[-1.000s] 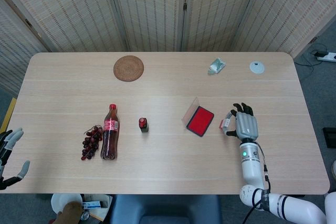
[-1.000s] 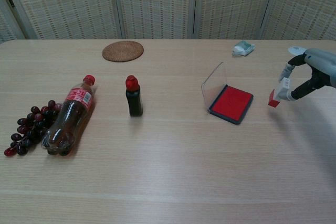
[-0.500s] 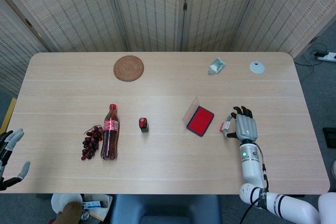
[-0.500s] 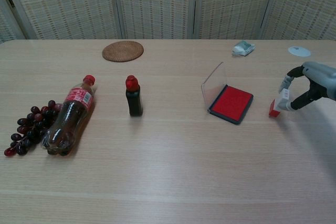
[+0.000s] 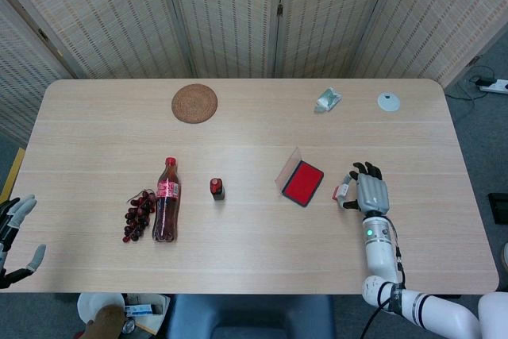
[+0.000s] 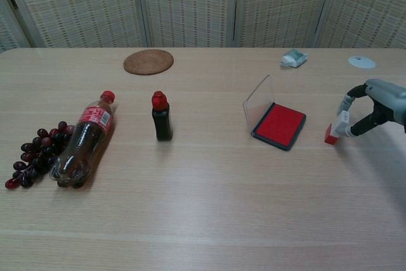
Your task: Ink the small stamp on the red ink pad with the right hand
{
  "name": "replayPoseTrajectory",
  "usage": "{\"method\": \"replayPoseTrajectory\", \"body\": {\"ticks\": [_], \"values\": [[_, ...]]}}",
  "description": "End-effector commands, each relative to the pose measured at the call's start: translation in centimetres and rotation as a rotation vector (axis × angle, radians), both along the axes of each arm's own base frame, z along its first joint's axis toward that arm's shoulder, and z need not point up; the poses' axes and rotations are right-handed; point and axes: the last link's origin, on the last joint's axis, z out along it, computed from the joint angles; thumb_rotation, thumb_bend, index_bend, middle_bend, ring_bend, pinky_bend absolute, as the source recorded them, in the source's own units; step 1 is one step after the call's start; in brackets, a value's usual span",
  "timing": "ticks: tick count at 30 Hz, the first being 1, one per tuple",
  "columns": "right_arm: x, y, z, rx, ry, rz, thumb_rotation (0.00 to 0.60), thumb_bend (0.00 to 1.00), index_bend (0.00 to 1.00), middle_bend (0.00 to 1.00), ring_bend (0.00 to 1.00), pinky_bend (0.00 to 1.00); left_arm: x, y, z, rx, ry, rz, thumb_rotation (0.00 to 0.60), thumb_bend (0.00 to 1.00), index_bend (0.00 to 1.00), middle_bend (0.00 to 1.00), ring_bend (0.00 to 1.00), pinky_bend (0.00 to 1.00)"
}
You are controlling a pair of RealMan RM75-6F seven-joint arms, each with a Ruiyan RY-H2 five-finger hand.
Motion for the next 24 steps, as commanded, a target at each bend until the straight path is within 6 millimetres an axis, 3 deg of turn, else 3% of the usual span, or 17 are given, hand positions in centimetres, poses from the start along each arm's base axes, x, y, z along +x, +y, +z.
{"method": "replayPoseTrajectory", "body": {"ticks": [1, 13, 24], "values": [[-0.07, 0.01, -0.06, 0.003, -0.001, -0.003, 0.600, 0.26, 0.74, 0.14, 0.00, 0.00, 0.00, 0.00, 0.00, 0.000, -0.001, 0.000, 0.600, 0.43, 0.00, 0.00, 0.00, 0.00], [-0.41, 0.06, -0.09, 0.015, -0.005, -0.004, 0.600, 0.25, 0.73, 0.13, 0.00, 0.00, -0.03, -0.01, 0.13, 0.004, -0.007, -0.002, 0.600, 0.43, 0.00, 0.00, 0.00, 0.00], [-0.69, 0.27, 0.18, 0.029, -0.017, 0.001, 0.600, 0.22, 0.58, 0.11, 0.00, 0.00, -0.09, 0.07, 0.22, 0.007, -0.014, -0.004, 0.600, 0.43, 0.00, 0.00, 0.00, 0.00]]}}
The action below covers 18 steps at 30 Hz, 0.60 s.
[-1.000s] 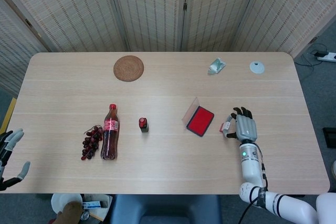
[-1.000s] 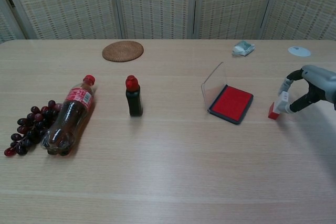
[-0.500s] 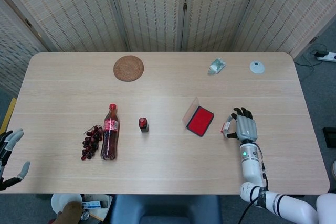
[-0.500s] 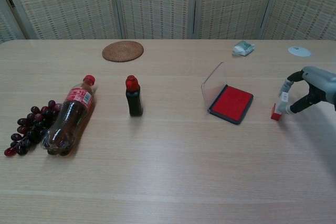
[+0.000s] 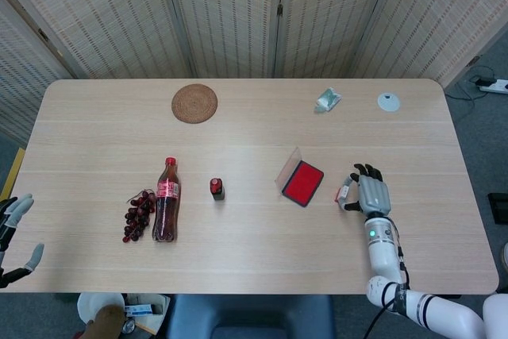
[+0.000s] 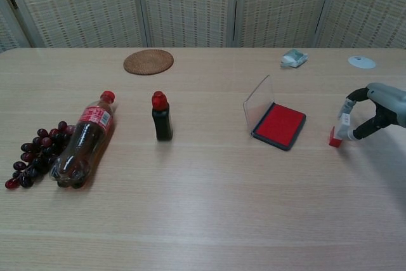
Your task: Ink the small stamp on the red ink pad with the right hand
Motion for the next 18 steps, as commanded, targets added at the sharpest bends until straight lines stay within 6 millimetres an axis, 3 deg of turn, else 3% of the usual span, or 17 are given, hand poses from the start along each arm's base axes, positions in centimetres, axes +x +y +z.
{"method": "replayPoseTrajectory", "body": {"ticks": [1, 18], "values": [[-0.02, 0.05, 0.15, -0.002, -0.004, 0.002, 0.600, 0.21, 0.57, 0.11, 0.00, 0.00, 0.00, 0.01, -0.01, -0.001, 0.000, -0.001, 0.600, 0.43, 0.00, 0.00, 0.00, 0.00], [-0.21, 0.32, 0.74, 0.003, -0.004, 0.011, 0.600, 0.21, 0.40, 0.09, 0.00, 0.00, -0.02, 0.06, 0.03, 0.000, -0.006, -0.003, 0.600, 0.43, 0.00, 0.00, 0.00, 0.00]]}}
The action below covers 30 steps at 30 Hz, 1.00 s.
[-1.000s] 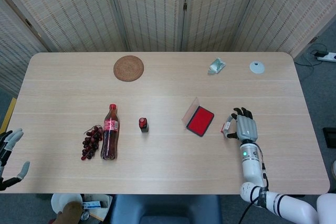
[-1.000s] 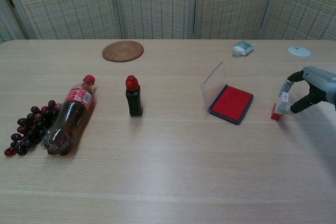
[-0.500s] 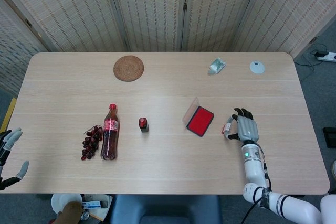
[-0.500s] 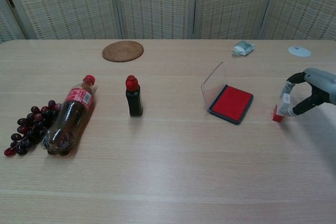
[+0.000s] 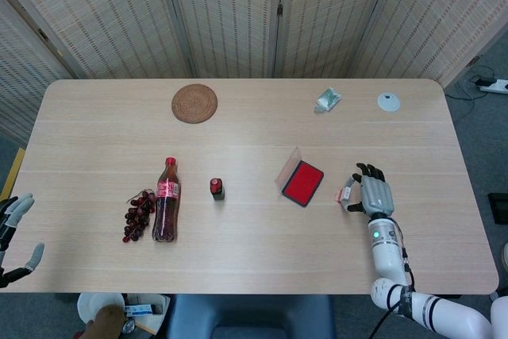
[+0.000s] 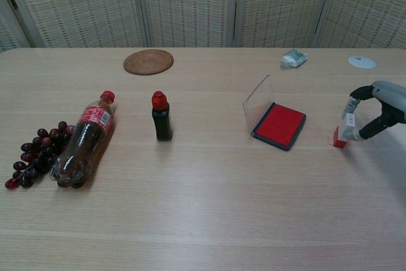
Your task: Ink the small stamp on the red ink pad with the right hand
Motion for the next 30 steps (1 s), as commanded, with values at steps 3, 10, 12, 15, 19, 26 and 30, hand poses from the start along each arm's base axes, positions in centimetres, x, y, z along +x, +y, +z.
{"method": "replayPoseTrajectory", "body": {"ticks": [3, 10, 12, 15, 19, 26, 30], "values": [[-0.1, 0.0, 0.0, 0.005, 0.003, 0.001, 0.600, 0.21, 0.35, 0.08, 0.00, 0.00, 0.0, 0.0, 0.0, 0.001, -0.002, 0.000, 0.600, 0.43, 0.00, 0.00, 0.00, 0.00], [0.1, 0.1, 0.4, -0.004, -0.006, 0.007, 0.600, 0.20, 0.32, 0.08, 0.00, 0.00, 0.0, 0.0, 0.0, 0.000, -0.002, -0.002, 0.600, 0.43, 0.00, 0.00, 0.00, 0.00], [0.3, 0.3, 0.9, -0.014, -0.010, 0.015, 0.600, 0.20, 0.31, 0.08, 0.00, 0.00, -0.1, 0.0, 0.0, -0.001, 0.000, -0.001, 0.600, 0.43, 0.00, 0.00, 0.00, 0.00], [0.5, 0.8, 1.9, -0.023, -0.006, 0.025, 0.600, 0.20, 0.28, 0.07, 0.00, 0.00, -0.1, 0.2, 0.0, -0.001, 0.000, 0.003, 0.600, 0.43, 0.00, 0.00, 0.00, 0.00], [0.7, 2.0, 3.9, -0.032, 0.000, 0.041, 0.600, 0.20, 0.26, 0.07, 0.00, 0.00, -0.2, 0.4, -0.2, -0.004, 0.013, 0.012, 0.600, 0.43, 0.00, 0.00, 0.00, 0.00], [-1.2, 7.7, 8.5, -0.060, 0.046, 0.145, 0.600, 0.19, 0.25, 0.05, 0.00, 0.00, -0.2, 0.9, -0.7, -0.003, 0.046, 0.042, 0.600, 0.43, 0.00, 0.00, 0.00, 0.00], [-3.1, 11.0, 11.0, -0.162, 0.060, 0.193, 0.600, 0.19, 0.24, 0.05, 0.00, 0.00, -0.3, 1.2, -1.3, -0.011, 0.067, 0.063, 0.600, 0.43, 0.00, 0.00, 0.00, 0.00]]}}
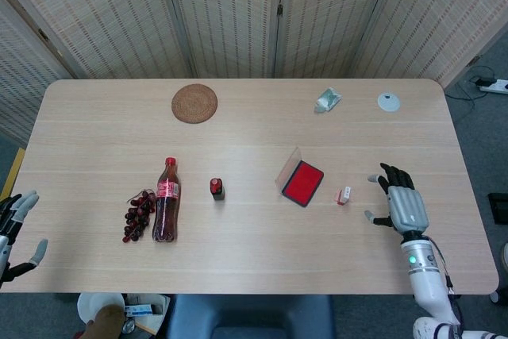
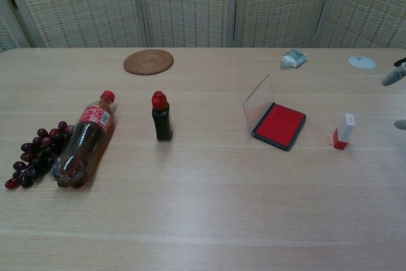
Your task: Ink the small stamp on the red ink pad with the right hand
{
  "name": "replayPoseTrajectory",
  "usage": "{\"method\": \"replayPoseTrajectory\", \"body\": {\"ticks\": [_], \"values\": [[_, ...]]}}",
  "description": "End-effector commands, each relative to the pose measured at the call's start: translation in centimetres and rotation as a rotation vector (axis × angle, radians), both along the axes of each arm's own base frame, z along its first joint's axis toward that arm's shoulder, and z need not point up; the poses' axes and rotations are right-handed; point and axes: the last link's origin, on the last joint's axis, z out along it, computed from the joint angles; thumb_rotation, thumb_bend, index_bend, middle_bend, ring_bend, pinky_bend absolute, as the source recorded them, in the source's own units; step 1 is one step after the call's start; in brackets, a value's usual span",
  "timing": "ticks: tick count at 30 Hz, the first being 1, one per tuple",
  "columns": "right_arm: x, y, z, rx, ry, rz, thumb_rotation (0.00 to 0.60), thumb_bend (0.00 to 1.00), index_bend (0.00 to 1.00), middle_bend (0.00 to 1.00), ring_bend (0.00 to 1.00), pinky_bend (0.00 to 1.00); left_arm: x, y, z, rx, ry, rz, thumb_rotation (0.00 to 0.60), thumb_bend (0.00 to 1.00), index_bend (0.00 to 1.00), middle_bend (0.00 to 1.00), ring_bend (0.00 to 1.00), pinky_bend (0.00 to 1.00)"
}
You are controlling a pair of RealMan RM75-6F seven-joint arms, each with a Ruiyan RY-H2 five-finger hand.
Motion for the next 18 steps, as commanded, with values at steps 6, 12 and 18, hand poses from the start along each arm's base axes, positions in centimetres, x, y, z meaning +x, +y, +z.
{"method": "replayPoseTrajectory", "body": {"ticks": [6, 12, 18], "values": [[-4.4, 7.2, 5.3, -0.202, 0.043, 0.069, 0.600, 0.19, 0.23, 0.05, 0.00, 0.00, 0.1, 0.7, -1.1, -0.015, 0.039, 0.030, 0.600, 0.43, 0.00, 0.00, 0.00, 0.00], [-4.7, 8.1, 6.8, -0.259, 0.100, 0.079, 0.600, 0.18, 0.20, 0.03, 0.00, 0.00, -0.1, 1.9, -2.2, -0.048, 0.077, 0.066, 0.600, 0.43, 0.00, 0.00, 0.00, 0.00], [-4.7, 8.1, 6.9, -0.253, 0.103, 0.075, 0.600, 0.17, 0.19, 0.03, 0.00, 0.00, 0.1, 1.8, -2.8, -0.072, 0.097, 0.059, 0.600, 0.43, 0.00, 0.00, 0.00, 0.00]]}}
